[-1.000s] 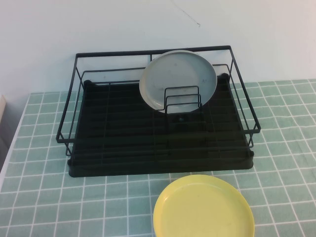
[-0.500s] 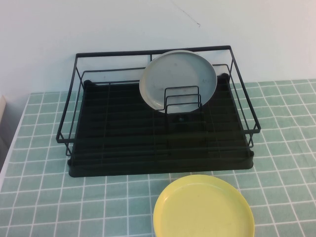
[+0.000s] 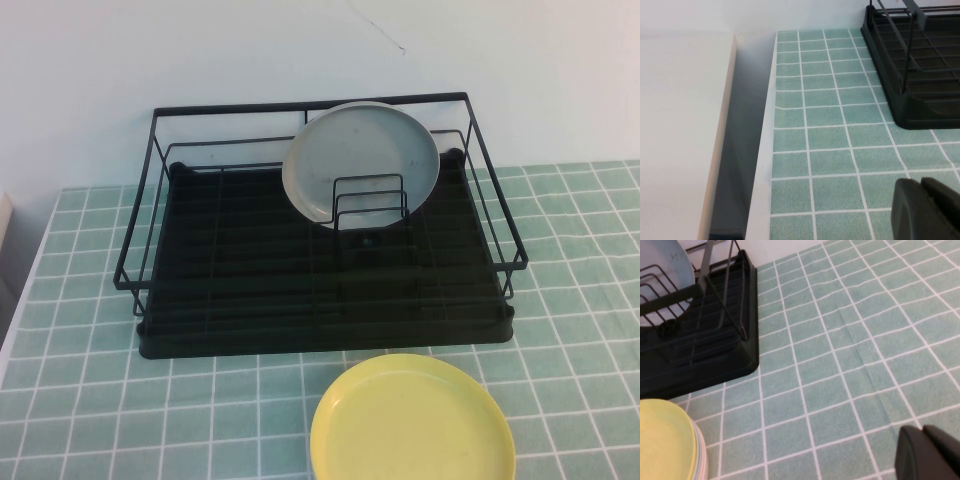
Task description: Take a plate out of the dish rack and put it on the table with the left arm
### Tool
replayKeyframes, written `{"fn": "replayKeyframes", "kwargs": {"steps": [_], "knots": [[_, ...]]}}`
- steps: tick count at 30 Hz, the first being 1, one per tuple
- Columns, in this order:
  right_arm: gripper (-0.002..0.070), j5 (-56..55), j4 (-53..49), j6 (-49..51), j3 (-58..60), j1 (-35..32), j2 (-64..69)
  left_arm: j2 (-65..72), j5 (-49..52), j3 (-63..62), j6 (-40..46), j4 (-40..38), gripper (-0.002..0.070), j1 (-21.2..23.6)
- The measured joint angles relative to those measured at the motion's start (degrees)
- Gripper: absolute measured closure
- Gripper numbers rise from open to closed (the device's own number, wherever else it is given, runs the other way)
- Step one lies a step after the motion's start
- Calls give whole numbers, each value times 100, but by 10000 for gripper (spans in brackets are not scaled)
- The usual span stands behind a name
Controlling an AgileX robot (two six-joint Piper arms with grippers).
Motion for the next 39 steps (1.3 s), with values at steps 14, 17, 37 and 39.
{"fn": "replayKeyframes", "kwargs": {"steps": [14, 17, 37, 39], "knots": [[678, 0, 0, 0, 0, 0, 0, 0, -311, 48, 0, 0, 677, 0], [678, 0, 0, 0, 0, 0, 0, 0, -976, 64, 0, -35, 678, 0], [678, 0, 0, 0, 0, 0, 0, -10, -7846, -631, -1447, -564, 678, 0], [678, 0, 0, 0, 0, 0, 0, -10, -7028, -1379, -1519, -584, 678, 0]]}}
